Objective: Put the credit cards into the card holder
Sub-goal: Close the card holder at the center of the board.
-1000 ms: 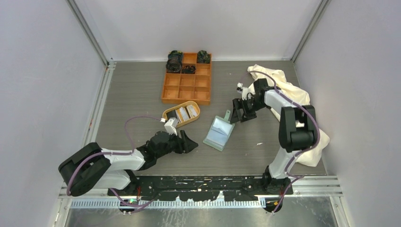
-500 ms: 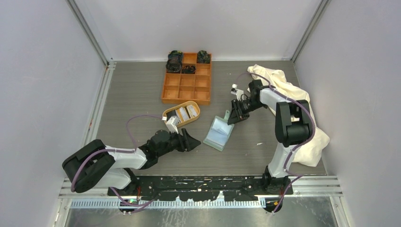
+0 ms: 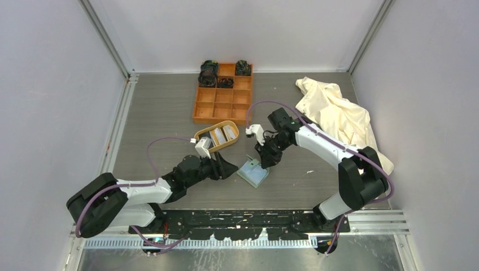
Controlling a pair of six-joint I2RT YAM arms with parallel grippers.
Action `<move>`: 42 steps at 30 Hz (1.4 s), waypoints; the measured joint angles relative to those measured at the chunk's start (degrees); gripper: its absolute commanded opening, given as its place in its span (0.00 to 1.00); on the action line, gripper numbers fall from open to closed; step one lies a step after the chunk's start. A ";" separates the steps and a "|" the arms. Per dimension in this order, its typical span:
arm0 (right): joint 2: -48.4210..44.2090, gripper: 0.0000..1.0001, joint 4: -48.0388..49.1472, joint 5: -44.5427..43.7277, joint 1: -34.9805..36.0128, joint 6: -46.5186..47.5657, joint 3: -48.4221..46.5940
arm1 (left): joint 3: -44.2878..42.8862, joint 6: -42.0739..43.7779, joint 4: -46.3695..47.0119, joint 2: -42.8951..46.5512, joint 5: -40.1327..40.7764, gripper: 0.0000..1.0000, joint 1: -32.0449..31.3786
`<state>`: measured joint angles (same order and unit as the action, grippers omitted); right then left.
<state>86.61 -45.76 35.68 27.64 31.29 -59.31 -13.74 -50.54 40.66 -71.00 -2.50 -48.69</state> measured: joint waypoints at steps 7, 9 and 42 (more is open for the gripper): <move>0.63 0.19 0.70 -5.60 4.37 1.01 0.74 | -2.05 1.07 -5.29 0.92 2.16 0.58 0.02; 0.94 0.20 0.90 -6.56 5.92 0.98 0.74 | -3.82 1.73 -6.93 0.90 2.58 0.58 0.11; 4.04 0.36 1.97 -13.81 14.67 2.03 2.64 | -20.85 4.33 -7.06 -25.57 -15.21 0.18 2.54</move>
<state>90.65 -43.79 21.87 42.30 33.32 -56.66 -34.59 -46.22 33.61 -96.57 -17.72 -46.15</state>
